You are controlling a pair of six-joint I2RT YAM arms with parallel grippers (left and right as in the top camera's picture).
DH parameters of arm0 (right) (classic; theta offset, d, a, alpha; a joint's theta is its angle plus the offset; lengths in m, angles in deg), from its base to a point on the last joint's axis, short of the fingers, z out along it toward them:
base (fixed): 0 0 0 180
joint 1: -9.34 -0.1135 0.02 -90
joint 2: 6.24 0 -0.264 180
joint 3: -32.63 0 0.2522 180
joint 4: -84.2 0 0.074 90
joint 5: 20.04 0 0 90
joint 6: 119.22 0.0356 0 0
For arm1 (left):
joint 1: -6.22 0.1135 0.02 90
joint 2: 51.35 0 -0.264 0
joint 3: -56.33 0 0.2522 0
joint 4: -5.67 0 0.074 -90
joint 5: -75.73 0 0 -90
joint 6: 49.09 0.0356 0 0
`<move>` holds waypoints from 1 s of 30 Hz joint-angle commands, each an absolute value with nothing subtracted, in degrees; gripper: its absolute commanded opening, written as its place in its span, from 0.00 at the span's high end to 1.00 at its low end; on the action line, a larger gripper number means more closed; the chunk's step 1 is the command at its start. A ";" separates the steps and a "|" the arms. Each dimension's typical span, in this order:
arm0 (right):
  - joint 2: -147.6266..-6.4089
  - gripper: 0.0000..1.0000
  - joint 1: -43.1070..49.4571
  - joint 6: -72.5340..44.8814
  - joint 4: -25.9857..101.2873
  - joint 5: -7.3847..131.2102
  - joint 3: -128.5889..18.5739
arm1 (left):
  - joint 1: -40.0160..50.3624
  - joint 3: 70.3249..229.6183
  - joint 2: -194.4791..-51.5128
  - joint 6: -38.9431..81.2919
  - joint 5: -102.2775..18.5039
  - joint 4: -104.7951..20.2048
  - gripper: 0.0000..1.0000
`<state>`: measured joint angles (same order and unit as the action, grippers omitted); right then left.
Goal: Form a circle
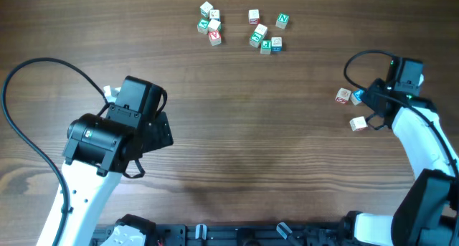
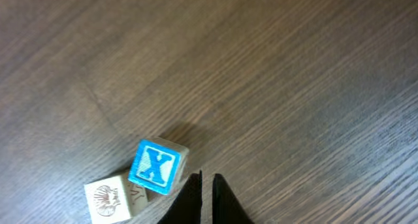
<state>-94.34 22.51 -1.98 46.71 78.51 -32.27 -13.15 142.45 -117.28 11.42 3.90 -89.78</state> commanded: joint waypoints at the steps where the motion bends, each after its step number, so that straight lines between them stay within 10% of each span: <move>1: -95.19 0.96 22.55 3.44 44.72 77.18 -33.03 | -12.72 142.26 -116.71 10.41 4.65 -89.80 0.00; 30: -100.55 0.96 22.55 24.16 47.63 73.18 -31.26 | -12.72 142.26 -116.71 10.41 4.65 -89.80 0.00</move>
<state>-100.04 22.51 23.44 47.37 73.77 -31.81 -13.15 142.45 -117.28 11.42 3.90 -89.78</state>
